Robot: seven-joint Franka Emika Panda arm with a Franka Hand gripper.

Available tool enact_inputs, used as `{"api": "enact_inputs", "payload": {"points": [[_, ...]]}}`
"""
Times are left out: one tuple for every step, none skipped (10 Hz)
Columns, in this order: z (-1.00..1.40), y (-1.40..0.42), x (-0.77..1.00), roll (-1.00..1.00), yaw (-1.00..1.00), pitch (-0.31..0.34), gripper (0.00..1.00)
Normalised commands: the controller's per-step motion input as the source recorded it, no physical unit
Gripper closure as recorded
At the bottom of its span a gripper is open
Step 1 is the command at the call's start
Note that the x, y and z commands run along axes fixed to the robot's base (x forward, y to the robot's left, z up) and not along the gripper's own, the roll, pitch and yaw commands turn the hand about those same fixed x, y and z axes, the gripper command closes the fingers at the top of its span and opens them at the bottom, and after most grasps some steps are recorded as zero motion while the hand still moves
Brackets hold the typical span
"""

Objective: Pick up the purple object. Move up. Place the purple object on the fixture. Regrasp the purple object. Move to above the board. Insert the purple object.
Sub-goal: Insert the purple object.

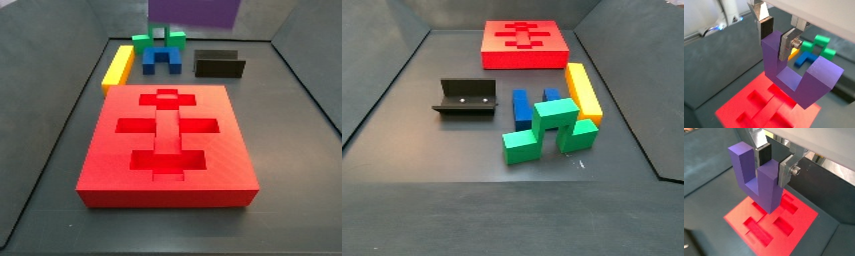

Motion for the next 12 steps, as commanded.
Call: {"api": "enact_inputs", "payload": {"points": [[-0.7, -0.85, 0.09, -0.08, 0.15, 0.059, 1.0], [-0.73, -0.88, 0.09, -0.07, 0.14, 0.056, 1.0], [-0.74, -0.89, 0.09, -0.06, 0.14, 0.057, 1.0], [-0.75, -0.9, 0.08, -0.05, 0.13, 0.059, 1.0], [-0.73, -0.91, 0.08, -0.05, 0.12, 0.06, 1.0], [-0.73, -0.91, 0.07, -0.06, 0.12, 0.06, 1.0], [-0.75, -0.67, 0.0, -0.13, 0.13, 0.0, 1.0], [0.0, -0.13, 0.0, 0.11, 0.0, -0.011, 1.0], [0.0, -0.01, 0.0, 0.0, 0.0, -0.027, 1.0], [-0.19, 0.0, 0.0, -0.02, 0.0, -0.051, 1.0], [-0.28, 0.06, -0.07, -0.06, 0.0, -0.077, 1.0], [-0.22, 0.15, -0.1, 0.0, 0.0, -0.051, 1.0]]}}
